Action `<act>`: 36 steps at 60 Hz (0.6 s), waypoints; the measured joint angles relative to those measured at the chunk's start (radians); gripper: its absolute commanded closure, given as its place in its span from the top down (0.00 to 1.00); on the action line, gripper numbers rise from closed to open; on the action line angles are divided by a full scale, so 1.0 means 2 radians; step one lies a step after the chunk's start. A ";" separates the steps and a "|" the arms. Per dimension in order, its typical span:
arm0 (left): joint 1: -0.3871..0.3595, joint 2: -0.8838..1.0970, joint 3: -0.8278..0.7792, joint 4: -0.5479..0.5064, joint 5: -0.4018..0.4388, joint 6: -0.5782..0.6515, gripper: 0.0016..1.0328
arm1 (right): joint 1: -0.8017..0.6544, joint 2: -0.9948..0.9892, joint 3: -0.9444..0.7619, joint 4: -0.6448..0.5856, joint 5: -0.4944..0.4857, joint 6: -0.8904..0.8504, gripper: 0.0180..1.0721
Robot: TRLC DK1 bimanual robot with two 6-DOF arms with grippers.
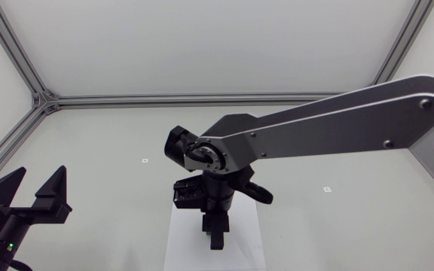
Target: Pick up the orange 2x2 brick with the right arm and stack it on top of the green 2x2 brick in the center
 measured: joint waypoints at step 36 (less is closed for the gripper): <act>0.000 0.000 0.000 0.000 0.000 0.000 0.96 | 0.000 0.000 -0.002 0.002 0.000 0.000 0.41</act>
